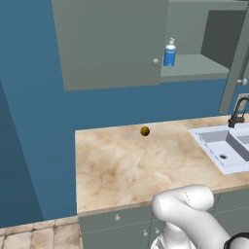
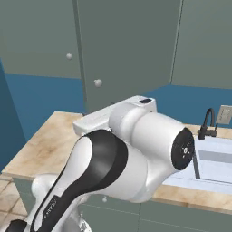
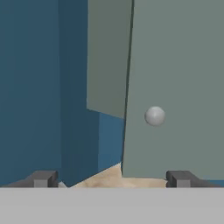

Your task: Pick the soap dispenser and bar soap from the cabinet and place them on the counter.

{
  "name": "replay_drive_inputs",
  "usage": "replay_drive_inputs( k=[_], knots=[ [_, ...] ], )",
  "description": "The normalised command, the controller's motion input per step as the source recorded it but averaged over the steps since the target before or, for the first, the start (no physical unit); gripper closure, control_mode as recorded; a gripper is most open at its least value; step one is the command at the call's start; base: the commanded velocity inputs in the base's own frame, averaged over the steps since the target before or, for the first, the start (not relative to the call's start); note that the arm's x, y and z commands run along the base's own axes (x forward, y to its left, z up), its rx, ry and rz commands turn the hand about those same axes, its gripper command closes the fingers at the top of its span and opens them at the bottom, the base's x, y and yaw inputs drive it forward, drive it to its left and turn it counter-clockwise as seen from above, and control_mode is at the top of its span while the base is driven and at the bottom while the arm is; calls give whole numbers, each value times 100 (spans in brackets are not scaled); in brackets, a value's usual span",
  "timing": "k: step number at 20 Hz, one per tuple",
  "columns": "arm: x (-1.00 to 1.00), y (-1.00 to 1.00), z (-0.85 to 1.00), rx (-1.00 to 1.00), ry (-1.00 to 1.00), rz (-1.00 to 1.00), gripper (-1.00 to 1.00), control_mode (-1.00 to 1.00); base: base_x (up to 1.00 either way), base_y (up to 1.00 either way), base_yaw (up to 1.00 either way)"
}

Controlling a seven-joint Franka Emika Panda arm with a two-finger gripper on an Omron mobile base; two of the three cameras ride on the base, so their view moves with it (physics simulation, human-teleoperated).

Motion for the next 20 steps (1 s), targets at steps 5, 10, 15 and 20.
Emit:
replay_drive_inputs(
  k=[5, 10, 15, 20],
  knots=[
    [-42, 45, 0, -1, -1, 1, -100, -100, 0, 0, 0],
    [-28, 59, 0, -6, 0, 0, -100, -100, 0, 0, 0],
    [-30, 59, 0, -19, -5, -5, -100, -100, 0, 0, 0],
    [-17, 41, 6, -23, -3, -21, -100, -100, 0, 0, 0]
  ],
)
